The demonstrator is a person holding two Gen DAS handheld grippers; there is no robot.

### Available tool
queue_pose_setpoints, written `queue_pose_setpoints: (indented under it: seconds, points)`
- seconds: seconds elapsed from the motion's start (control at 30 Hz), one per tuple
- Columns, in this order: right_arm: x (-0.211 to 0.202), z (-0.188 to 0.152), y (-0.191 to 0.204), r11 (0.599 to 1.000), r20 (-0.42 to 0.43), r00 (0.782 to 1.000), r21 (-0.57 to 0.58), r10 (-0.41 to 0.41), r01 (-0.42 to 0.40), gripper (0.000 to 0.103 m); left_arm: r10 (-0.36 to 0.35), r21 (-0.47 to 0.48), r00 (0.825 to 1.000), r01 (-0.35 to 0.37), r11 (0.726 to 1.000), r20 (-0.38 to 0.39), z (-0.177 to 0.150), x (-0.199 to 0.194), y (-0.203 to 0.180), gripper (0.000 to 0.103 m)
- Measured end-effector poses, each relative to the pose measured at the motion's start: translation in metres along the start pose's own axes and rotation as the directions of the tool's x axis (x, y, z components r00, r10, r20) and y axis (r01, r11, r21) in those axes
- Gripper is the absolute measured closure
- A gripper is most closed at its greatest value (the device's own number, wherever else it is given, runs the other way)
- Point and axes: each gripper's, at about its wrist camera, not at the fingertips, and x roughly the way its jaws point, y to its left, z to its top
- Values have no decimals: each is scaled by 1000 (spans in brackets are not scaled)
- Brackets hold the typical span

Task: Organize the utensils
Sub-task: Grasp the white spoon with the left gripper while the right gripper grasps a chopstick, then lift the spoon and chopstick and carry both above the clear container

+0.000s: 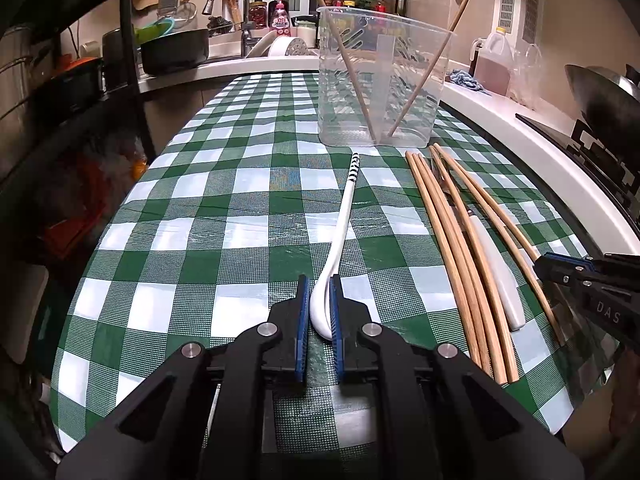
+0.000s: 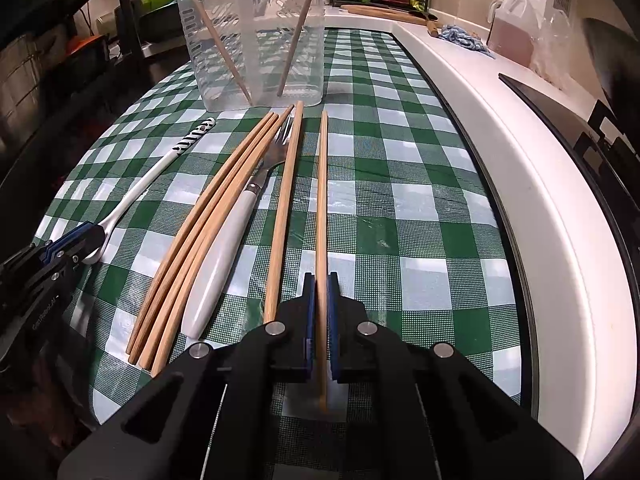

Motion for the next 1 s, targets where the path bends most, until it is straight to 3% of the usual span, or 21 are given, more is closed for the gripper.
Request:
queue_pose_setpoints:
  seconds: [0.17, 0.5, 0.73, 1.0]
  points:
    - [-3, 1, -1, 999, 6, 1000, 20, 30, -31, 97, -7, -5, 1000, 7, 1000, -3, 2, 0, 2, 94]
    - [-28, 6, -6, 999, 125, 992, 32, 21, -25, 97, -5, 8, 999, 4, 1000, 42, 5, -13, 2, 93]
    - [-48, 10, -4, 1000, 227, 974, 14, -6, 3, 97, 9, 24, 994, -12, 1000, 110, 8, -29, 2, 93]
    - [-84, 15, -1, 999, 379, 925, 2, -36, 38, 97, 29, 53, 970, -44, 998, 243, 19, -57, 4, 93]
